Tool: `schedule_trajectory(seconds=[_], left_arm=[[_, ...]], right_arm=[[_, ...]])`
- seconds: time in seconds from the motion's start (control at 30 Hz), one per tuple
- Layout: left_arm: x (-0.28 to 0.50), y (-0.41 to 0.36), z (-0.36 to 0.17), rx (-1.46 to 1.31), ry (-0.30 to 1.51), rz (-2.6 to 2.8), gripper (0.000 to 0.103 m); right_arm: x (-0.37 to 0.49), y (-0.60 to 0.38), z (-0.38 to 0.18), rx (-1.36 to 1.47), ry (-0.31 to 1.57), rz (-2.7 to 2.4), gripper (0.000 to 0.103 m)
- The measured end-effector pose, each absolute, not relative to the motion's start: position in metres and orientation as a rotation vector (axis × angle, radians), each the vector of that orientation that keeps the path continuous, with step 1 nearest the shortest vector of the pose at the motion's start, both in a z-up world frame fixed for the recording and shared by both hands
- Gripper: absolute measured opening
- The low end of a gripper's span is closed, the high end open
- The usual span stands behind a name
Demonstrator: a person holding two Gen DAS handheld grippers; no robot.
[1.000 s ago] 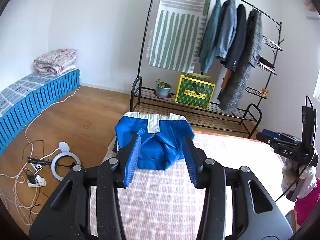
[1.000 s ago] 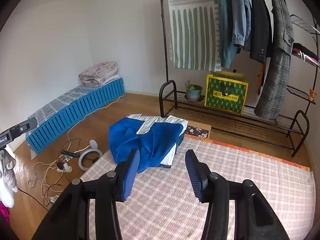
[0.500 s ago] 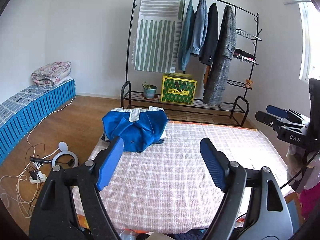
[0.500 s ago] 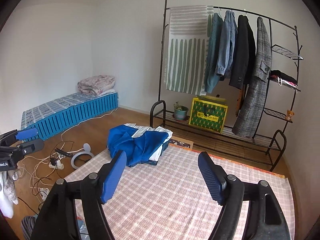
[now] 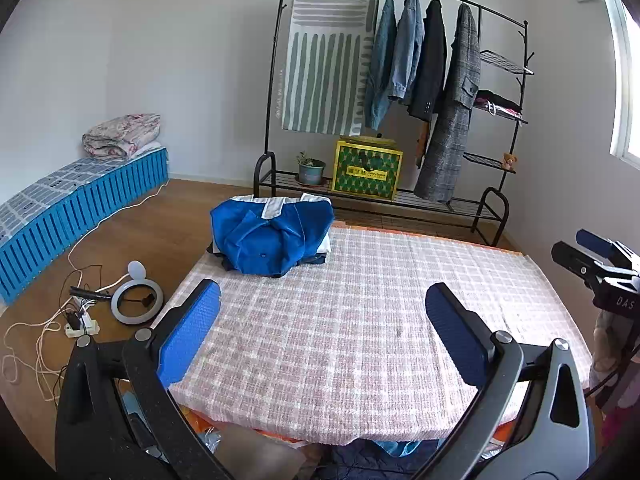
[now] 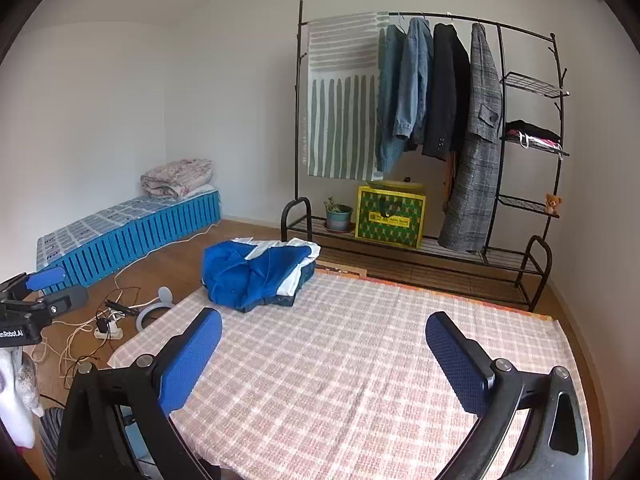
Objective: Fold large clothes
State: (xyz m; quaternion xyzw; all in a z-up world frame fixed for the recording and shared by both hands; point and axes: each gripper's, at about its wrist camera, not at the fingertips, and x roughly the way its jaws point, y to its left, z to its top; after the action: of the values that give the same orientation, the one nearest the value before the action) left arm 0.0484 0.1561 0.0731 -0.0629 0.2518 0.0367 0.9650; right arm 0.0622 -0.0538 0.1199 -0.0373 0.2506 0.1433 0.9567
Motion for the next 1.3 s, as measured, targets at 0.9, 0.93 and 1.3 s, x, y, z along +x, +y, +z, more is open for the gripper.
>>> schedule_trajectory(seconds=[0.9,0.93,1.3], left_arm=[[0.050,0.133,0.061,-0.063,0.516,0.071,0.103],[0.050,0.133,0.060,-0.063,0.516,0.069,0.103],[0.057,0.132,0.058,-0.063,0.521,0.052,0.103]], right_arm=[[0.053,-0.068,0.104,-0.057,0.537,0.210,0.103],[0.053,-0.067,0.104,-0.058,0.537,0.210,0.103],[0.053,-0.065,0.101,-0.060,0.547,0.209,0.103]])
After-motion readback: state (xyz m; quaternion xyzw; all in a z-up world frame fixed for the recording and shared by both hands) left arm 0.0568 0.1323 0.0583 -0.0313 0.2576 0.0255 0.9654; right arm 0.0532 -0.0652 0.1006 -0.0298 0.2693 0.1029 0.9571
